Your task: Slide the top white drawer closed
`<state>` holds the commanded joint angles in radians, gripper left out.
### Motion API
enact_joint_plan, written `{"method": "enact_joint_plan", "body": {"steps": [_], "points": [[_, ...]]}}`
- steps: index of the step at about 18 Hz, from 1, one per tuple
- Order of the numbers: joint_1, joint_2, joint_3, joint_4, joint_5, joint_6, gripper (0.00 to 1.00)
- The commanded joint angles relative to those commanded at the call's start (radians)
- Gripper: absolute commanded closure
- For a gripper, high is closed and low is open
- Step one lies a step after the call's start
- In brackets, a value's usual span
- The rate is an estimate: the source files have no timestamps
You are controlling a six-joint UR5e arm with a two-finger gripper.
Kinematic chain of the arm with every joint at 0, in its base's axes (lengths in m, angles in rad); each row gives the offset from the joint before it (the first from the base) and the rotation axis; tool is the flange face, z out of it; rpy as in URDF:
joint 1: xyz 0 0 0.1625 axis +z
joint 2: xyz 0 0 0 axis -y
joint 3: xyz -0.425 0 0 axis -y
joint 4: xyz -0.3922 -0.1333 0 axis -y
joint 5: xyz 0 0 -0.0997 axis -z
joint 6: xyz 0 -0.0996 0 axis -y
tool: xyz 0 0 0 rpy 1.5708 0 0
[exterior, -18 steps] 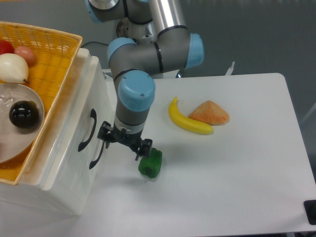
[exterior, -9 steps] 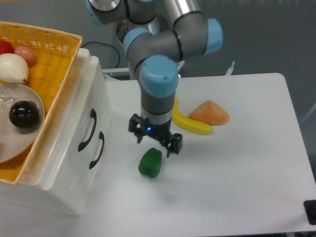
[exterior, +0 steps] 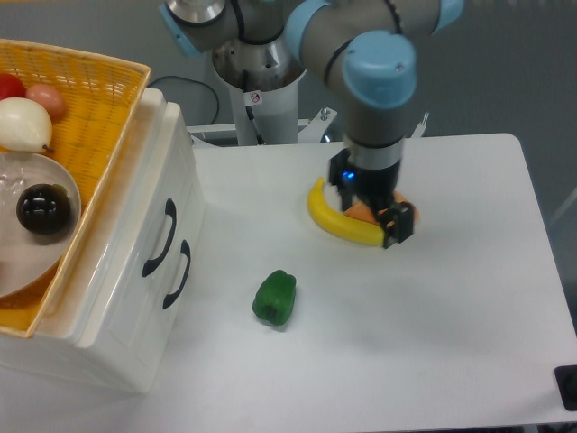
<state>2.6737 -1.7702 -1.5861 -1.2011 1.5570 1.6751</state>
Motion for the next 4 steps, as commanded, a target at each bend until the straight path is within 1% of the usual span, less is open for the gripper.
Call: {"method": "enact_joint_plan", "body": {"steps": [4], "points": [[-0.003, 0.003, -0.002, -0.008, 0.002, 0.000, 0.00]]}}
